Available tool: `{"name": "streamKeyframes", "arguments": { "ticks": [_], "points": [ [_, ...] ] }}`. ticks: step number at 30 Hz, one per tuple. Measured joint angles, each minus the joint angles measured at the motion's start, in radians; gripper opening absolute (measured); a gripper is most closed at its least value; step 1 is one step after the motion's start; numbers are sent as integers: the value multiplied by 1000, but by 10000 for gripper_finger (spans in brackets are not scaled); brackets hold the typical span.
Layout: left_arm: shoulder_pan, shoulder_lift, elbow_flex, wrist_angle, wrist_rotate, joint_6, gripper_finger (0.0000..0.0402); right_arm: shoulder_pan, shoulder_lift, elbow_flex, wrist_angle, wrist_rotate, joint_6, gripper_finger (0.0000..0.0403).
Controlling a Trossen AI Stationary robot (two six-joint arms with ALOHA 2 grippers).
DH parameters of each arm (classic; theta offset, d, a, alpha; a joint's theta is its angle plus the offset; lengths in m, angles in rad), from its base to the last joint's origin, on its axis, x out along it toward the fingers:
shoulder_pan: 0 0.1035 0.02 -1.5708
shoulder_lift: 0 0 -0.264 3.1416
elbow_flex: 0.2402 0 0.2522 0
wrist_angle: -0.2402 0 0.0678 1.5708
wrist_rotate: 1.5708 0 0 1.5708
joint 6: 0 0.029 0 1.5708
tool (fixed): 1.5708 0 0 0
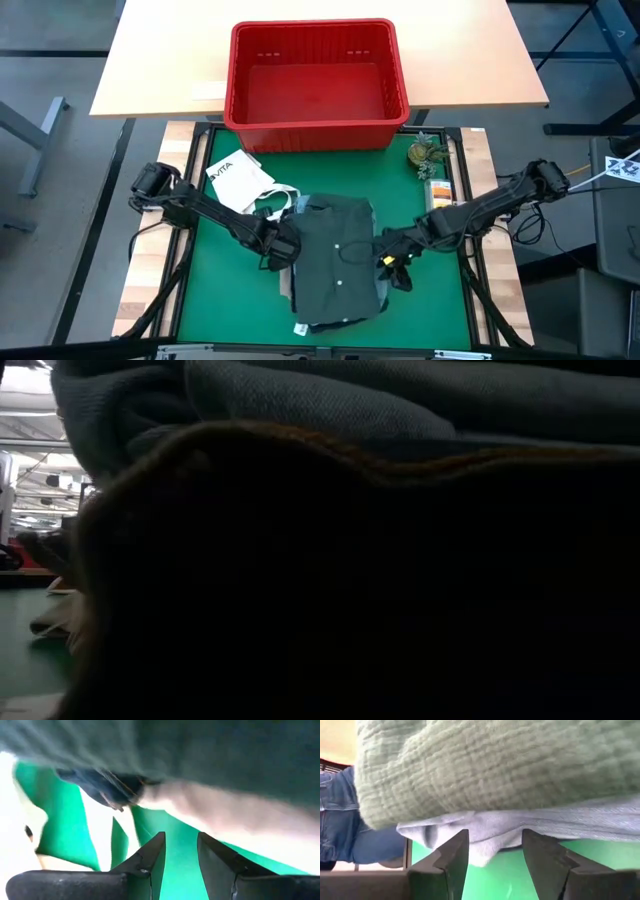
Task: Fold Laundry from Bin
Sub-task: Put the stacked clothing into the organizer bin
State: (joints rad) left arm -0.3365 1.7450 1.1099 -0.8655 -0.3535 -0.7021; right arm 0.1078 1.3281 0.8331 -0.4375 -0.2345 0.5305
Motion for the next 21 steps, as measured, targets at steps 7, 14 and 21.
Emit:
{"name": "streamKeyframes", "arguments": {
  "ticks": [7,14,21],
  "points": [
    [-12,-79,0,2,110,-24,107,-2,-22,99,-193,48,-85,184],
    [-22,-220,0,36,136,-119,107,-3,-121,124,-369,159,-153,184],
    [-31,-314,0,239,145,-182,108,-3,-248,74,-423,246,-171,184]
  ]
}}
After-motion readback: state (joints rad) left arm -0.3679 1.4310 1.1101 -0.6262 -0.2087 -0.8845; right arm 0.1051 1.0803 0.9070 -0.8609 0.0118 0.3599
